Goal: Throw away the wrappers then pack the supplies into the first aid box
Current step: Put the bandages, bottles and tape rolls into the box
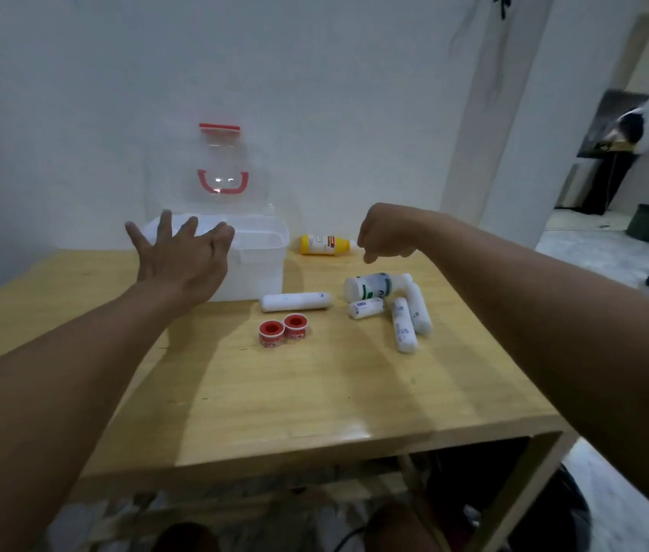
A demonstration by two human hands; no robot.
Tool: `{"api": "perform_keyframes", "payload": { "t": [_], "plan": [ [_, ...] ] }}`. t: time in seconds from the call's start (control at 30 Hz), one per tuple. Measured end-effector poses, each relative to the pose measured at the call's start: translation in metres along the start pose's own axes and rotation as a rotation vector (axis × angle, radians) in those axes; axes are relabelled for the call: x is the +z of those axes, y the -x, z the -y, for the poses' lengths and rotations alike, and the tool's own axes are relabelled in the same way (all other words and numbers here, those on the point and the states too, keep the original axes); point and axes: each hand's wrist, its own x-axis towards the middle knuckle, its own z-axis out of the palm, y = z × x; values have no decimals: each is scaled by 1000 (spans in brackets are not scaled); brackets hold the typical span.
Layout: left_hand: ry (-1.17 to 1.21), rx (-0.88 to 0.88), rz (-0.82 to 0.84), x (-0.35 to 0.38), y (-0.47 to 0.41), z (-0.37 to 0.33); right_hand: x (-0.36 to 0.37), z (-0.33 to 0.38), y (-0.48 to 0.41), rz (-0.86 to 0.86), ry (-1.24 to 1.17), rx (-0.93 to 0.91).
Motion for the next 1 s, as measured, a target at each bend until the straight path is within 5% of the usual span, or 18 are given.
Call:
{"api": "perform_keyframes", "payload": {
  "t": [0.4,0.83,1.0],
  "plan": [
    [-21,-23,25,1,-3,2,30,-25,49,386,134,254],
    [74,-23,5,-3,0,5,0,-47,73,307,122,298],
    [145,-32,-28,-8,1,10,-31,-38,67,151,12,238]
  ]
}}
